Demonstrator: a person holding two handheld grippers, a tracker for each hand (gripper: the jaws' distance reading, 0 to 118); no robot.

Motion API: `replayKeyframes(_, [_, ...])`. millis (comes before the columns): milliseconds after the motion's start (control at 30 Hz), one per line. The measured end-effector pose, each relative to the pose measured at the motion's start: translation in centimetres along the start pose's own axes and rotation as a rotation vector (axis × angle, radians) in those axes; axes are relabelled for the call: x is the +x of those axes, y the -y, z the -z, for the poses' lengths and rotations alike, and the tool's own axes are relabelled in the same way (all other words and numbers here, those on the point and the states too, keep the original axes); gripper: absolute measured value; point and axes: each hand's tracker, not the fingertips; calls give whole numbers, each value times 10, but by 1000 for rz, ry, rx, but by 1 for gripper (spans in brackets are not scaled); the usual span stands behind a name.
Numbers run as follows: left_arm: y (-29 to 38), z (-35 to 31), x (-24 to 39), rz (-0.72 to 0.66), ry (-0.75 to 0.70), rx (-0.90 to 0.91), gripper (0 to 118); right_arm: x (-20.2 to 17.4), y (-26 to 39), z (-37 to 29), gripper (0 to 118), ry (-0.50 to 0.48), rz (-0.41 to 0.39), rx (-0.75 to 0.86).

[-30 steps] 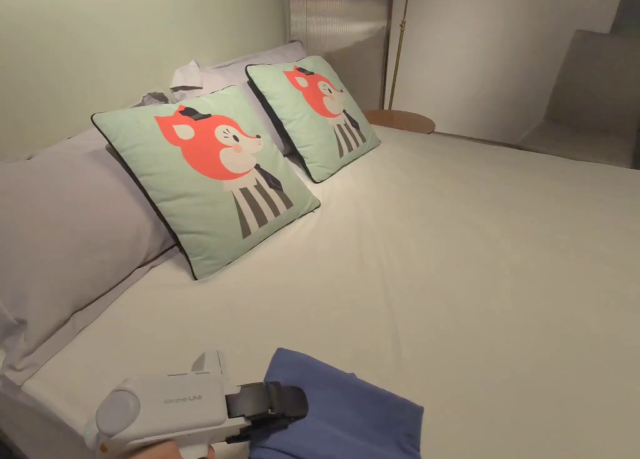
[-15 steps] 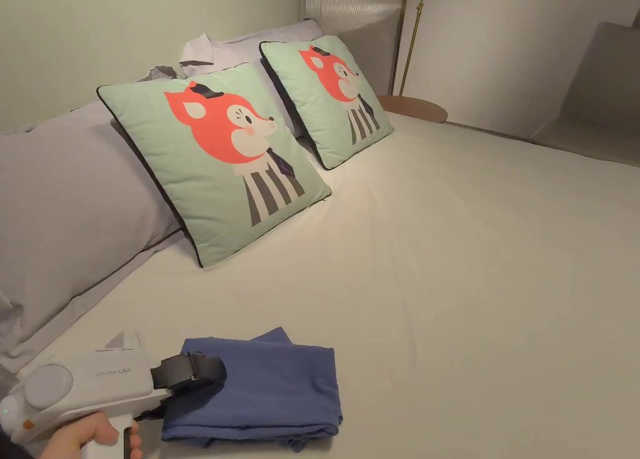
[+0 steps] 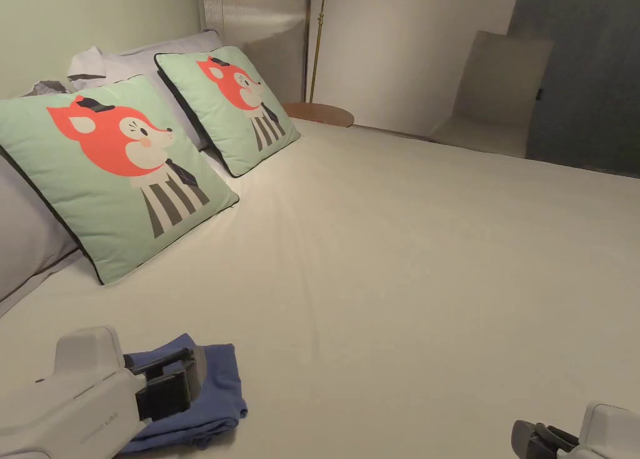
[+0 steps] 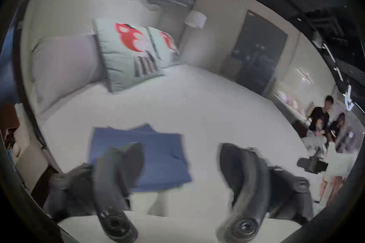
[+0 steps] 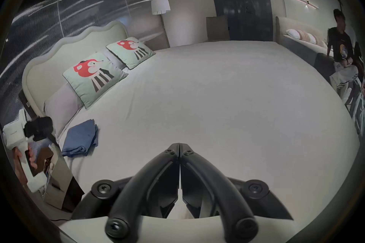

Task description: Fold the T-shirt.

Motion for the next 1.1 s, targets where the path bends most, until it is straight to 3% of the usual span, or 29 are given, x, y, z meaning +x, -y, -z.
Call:
replayKeyframes(67, [14, 11, 33, 26, 47, -54, 42, 8, 1, -9, 0, 14, 12, 14])
replayKeyframes(133, [29, 26, 66, 59, 75, -98, 6, 18, 2, -21, 0, 55, 8, 41])
replayKeyframes(167, [36, 32, 83, 72, 78, -104, 0, 23, 3, -28, 0, 80, -3, 61])
replayKeyframes(367, [39, 31, 174, 235, 138, 35, 0, 56, -5, -74, 0, 225, -19, 227])
replayKeyframes(533, [9, 4, 227, 314, 114, 338, 0, 69, -34, -119, 0, 369, -94, 475])
replayKeyframes(700, [-10, -24, 250, 340, 99, 575, 0, 65, -64, -154, 0, 454, -164, 699])
replayKeyframes(800, [-15, -31, 254, 342, 106, 615, 0, 61, -75, -165, 0, 469, -182, 774])
replayKeyframes(1100, [-10, -30, 256, 372, 101, 604, 0, 56, -69, -162, 0, 471, -190, 780])
